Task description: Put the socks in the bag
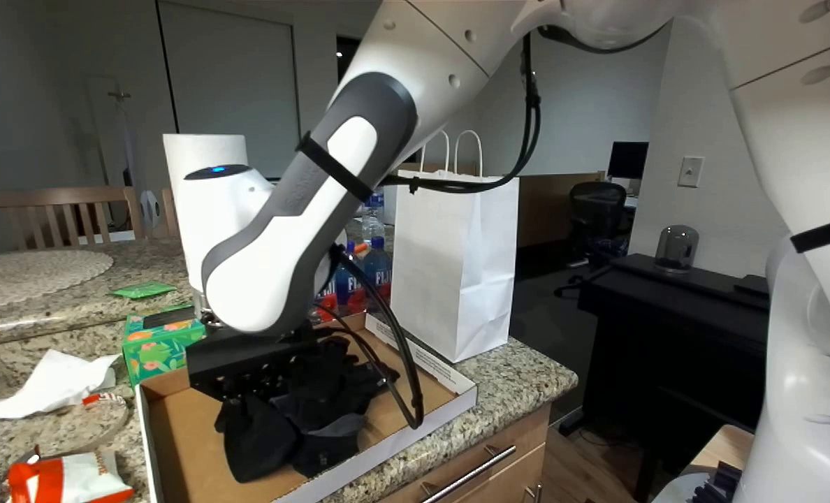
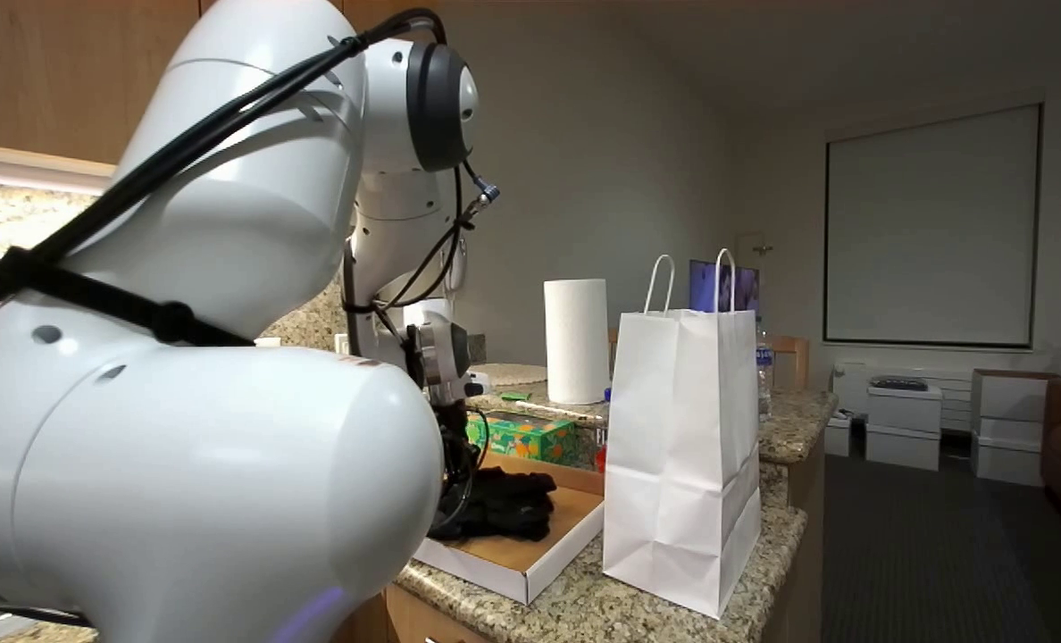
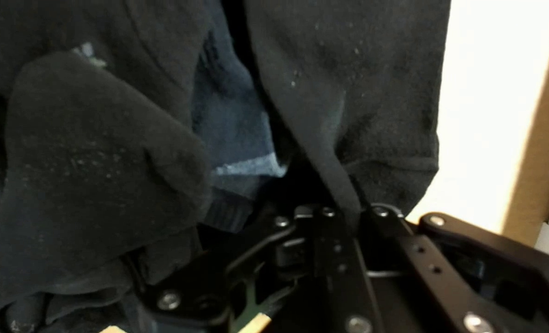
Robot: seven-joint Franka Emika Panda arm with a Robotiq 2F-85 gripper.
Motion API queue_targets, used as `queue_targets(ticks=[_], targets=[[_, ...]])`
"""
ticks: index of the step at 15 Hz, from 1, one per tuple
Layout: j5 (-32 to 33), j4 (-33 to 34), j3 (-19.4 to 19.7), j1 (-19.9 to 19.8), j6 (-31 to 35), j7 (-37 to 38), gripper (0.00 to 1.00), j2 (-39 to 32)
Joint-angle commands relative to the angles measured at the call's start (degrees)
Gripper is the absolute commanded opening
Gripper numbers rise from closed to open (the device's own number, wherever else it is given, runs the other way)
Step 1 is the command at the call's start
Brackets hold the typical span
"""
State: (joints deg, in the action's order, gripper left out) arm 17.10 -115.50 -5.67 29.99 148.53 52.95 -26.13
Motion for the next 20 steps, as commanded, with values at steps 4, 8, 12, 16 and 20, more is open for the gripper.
queue_targets(ticks=[4, 8, 12, 16, 20], targets=[[-2.3, -2.5, -1.1, -0.1, -3.3, -0.6, 0.09, 5.6], [-3.2, -2.7, -3.8, -1.3, -7.7, -3.0, 0.09, 9.5], [-6.3, -2.3, -6.9, -3.0, -13.3, -7.9, 0.08, 14.2], [-8.5, -1.1, -8.4, -4.8, -18.1, -12.3, 0.09, 18.6], [-9.5, 0.0, -9.1, -6.5, -22.3, -15.7, 0.09, 22.9]])
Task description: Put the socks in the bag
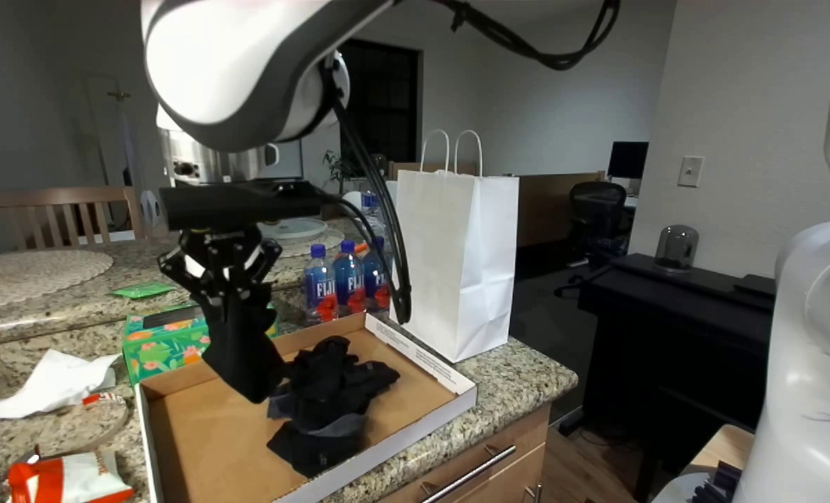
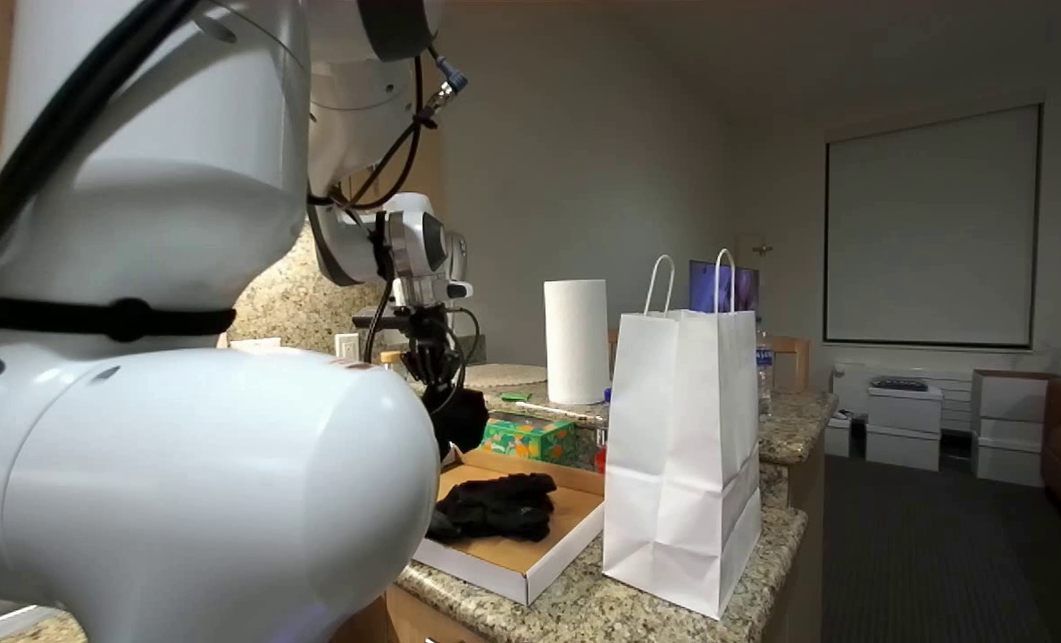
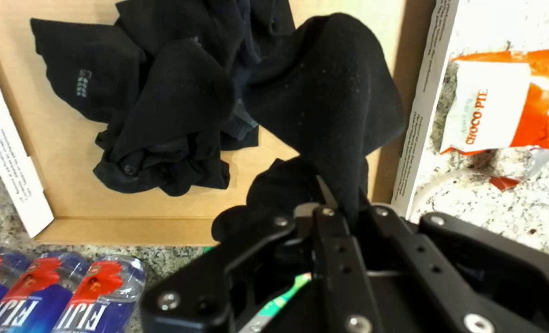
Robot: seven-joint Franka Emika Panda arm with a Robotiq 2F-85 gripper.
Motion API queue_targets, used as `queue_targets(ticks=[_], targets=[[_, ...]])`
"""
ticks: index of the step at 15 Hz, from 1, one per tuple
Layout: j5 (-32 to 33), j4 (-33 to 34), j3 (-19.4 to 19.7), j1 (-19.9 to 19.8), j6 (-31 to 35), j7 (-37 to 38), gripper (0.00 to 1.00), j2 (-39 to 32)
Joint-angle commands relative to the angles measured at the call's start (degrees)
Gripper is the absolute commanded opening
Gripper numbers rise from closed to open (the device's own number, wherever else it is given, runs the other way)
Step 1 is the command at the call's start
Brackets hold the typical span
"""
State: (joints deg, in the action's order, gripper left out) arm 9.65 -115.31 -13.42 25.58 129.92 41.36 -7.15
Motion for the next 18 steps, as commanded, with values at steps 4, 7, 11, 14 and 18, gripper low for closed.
queue_targets(ticks=[4, 7, 11, 14, 18], targets=[[-2.2, 2.7, -1.8, -3.7, -10.0, -7.3, 0.09, 7.6], [-5.2, 7.2, -1.7, -5.2, -18.4, -12.8, 0.09, 9.6], [-5.2, 15.1, -1.1, -7.7, -29.5, -13.1, 0.08, 11.0], [-5.3, 21.5, -0.4, -10.0, -36.3, -11.8, 0.08, 11.1], [-6.6, 30.0, 1.8, -13.5, -42.8, -9.8, 0.08, 11.1]])
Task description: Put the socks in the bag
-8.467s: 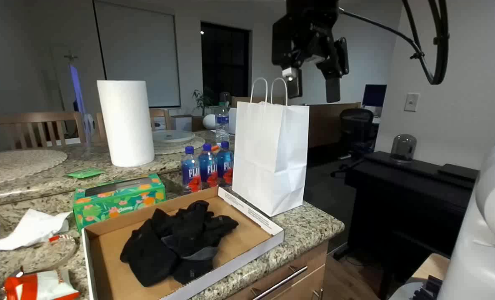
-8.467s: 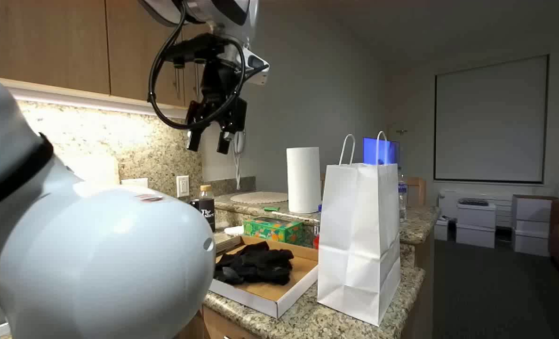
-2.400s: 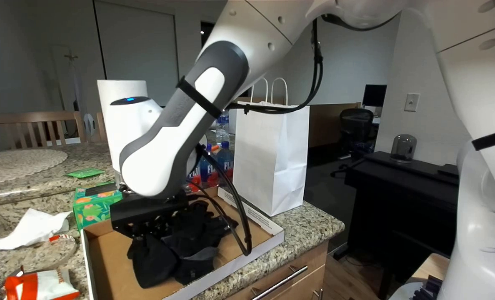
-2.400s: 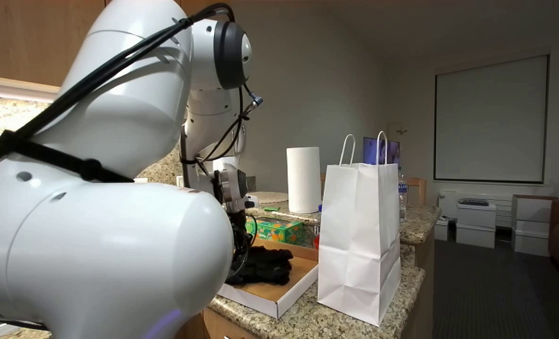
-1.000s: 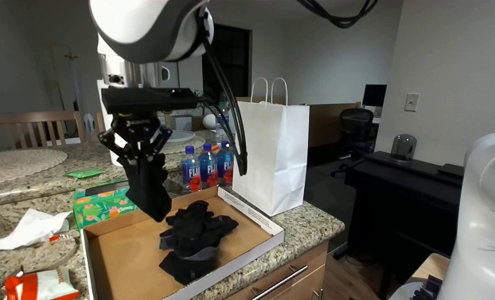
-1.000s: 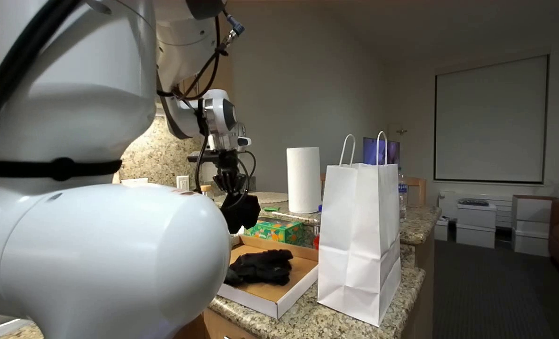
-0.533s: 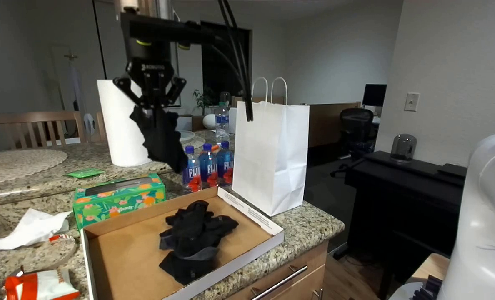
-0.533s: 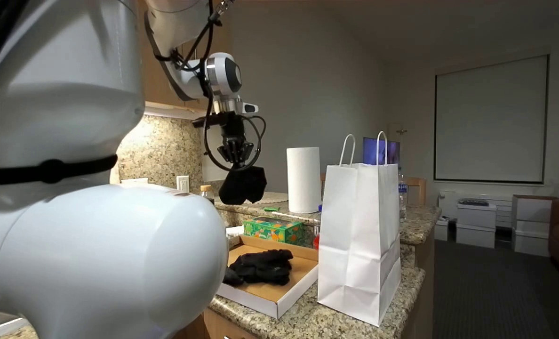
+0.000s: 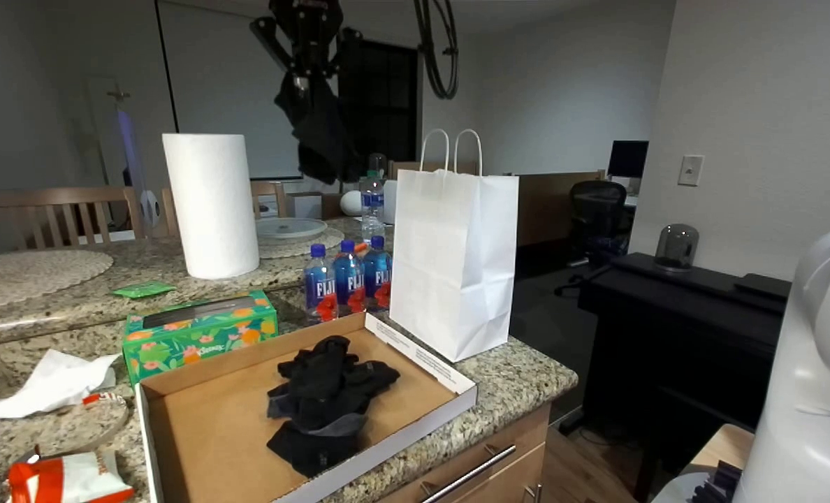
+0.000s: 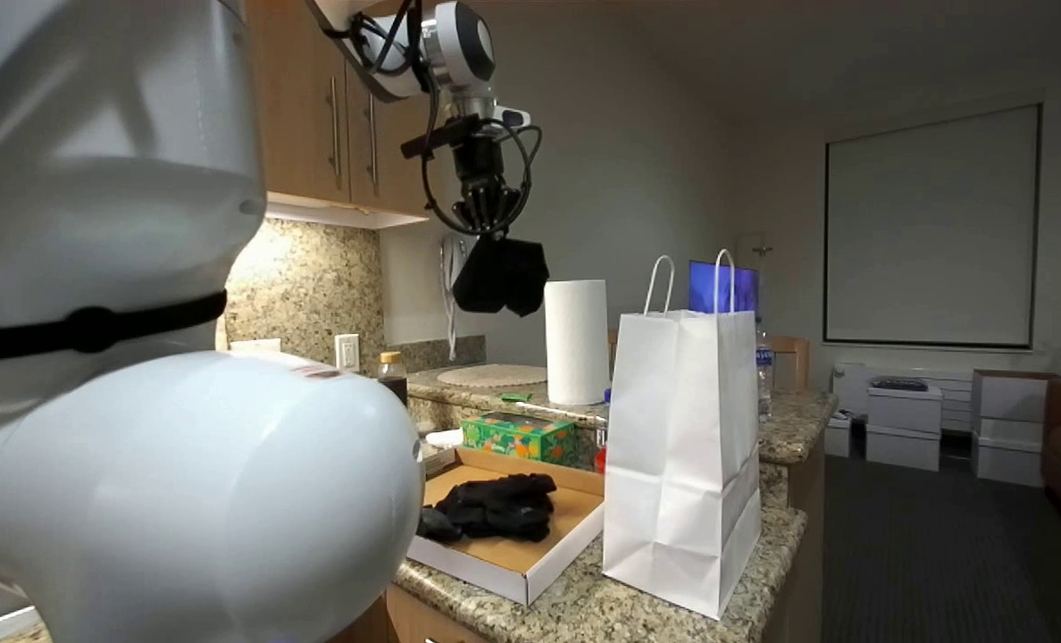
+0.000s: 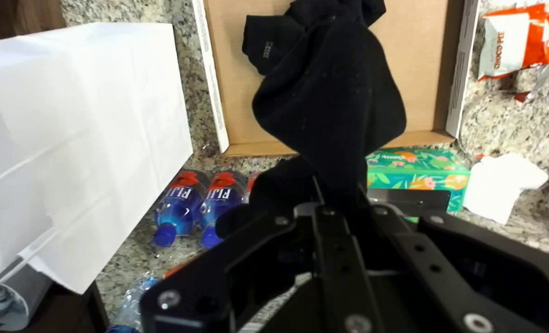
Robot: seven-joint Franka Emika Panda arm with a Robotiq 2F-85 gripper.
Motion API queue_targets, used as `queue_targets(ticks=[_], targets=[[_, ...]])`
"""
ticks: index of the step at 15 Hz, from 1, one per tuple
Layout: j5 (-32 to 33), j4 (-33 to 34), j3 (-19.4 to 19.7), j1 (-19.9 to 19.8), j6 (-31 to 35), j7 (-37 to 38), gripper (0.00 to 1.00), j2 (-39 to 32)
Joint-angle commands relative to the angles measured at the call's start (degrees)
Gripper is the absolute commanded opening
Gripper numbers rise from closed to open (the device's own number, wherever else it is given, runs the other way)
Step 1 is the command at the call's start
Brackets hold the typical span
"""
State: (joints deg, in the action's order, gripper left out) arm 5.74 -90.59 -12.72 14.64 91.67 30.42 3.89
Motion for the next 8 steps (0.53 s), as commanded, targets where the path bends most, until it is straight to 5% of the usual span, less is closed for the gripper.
queue_targets(ticks=[1, 8], targets=[[-3.7, 7.7, 1.9, -3.5, -6.1, 1.5, 0.08, 0.0], [-13.1, 17.5, 9.6, -10.3, -10.6, 5.7, 0.08, 0.8]])
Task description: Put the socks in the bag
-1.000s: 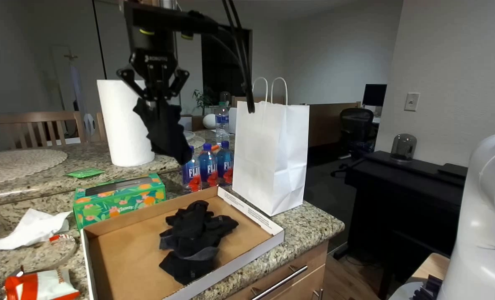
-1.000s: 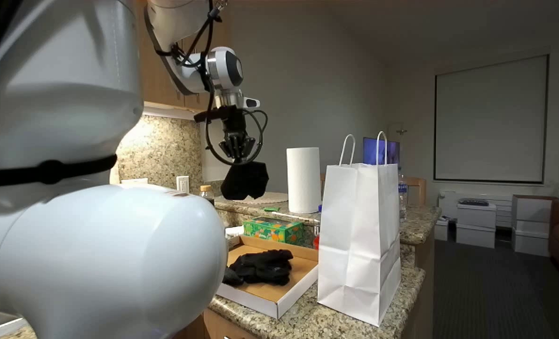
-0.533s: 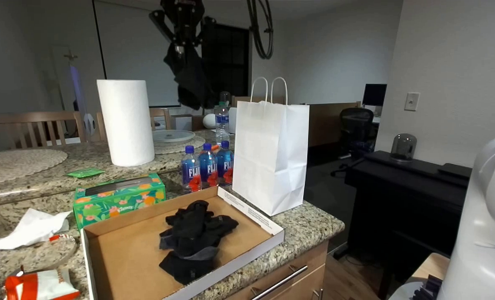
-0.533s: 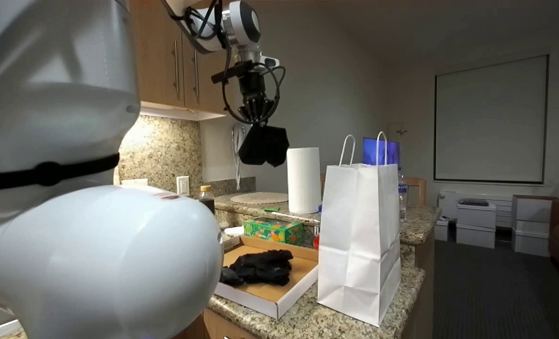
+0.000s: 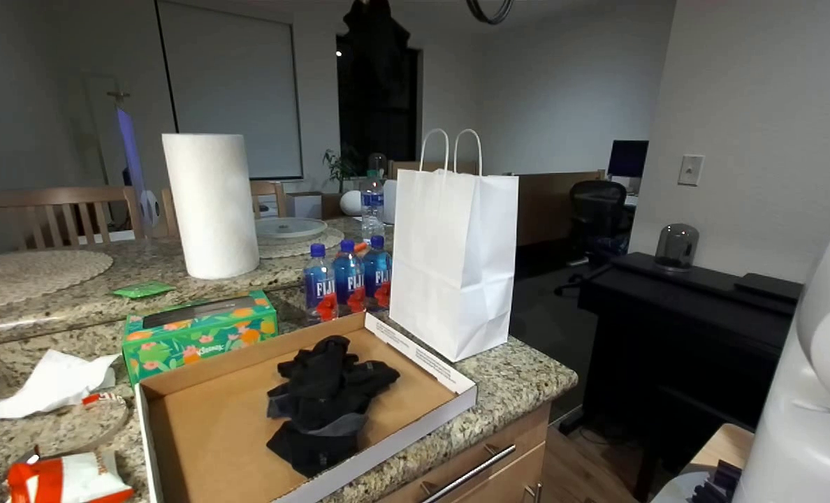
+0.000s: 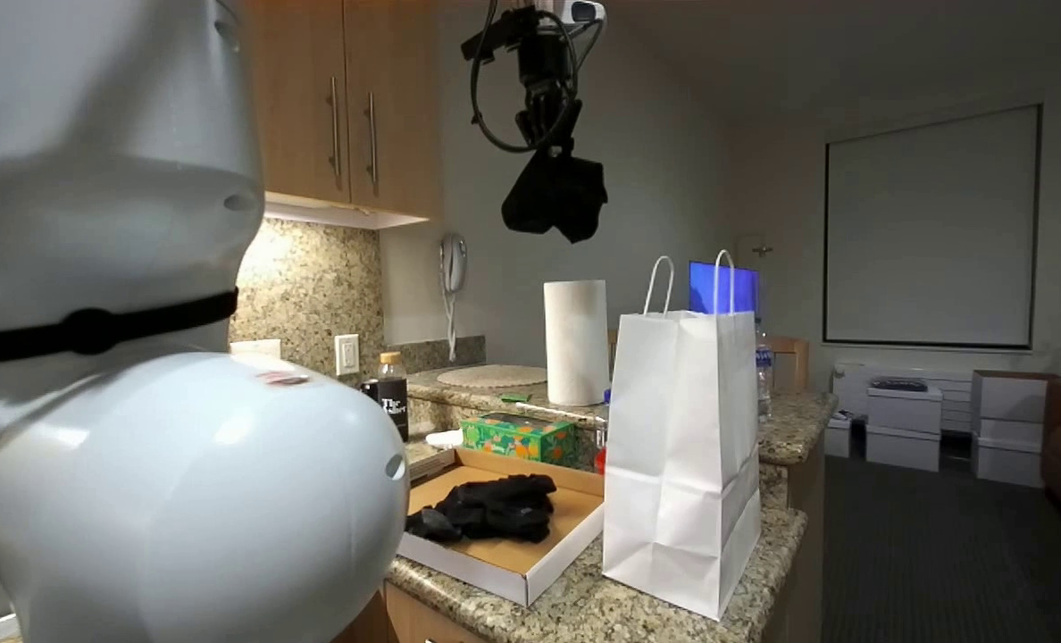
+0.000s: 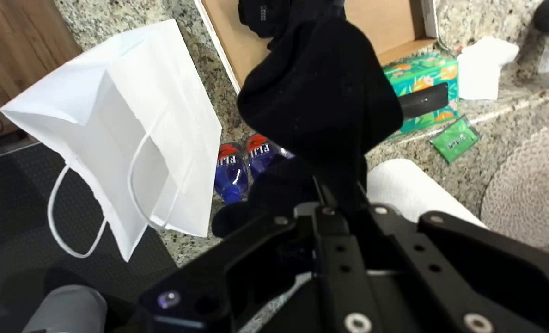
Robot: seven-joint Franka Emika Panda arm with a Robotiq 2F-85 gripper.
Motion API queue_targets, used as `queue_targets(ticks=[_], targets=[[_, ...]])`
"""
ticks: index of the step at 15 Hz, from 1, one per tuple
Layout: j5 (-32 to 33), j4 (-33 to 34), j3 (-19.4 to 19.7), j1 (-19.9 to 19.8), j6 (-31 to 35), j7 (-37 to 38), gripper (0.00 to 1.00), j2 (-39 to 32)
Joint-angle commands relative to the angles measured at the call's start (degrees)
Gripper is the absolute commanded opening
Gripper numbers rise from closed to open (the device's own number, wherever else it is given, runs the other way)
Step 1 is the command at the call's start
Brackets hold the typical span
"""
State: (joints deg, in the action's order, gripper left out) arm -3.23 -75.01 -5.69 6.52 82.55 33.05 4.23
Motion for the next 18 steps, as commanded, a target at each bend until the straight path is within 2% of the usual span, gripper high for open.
queue_targets(ticks=[1, 5, 9, 13, 18], targets=[[-5.2, 2.3, 3.8, -3.0, -1.1, 3.7, 0.08, 0.5], [-9.1, 0.8, 8.3, -6.0, 1.5, 5.2, 0.08, 0.9], [-10.7, -2.7, 11.4, -8.0, 8.3, 9.0, 0.08, 1.9], [-9.7, -7.0, 13.2, -9.0, 15.3, 12.3, 0.08, 1.8], [-8.4, -11.6, 14.4, -9.0, 19.0, 14.9, 0.08, 0.7]])
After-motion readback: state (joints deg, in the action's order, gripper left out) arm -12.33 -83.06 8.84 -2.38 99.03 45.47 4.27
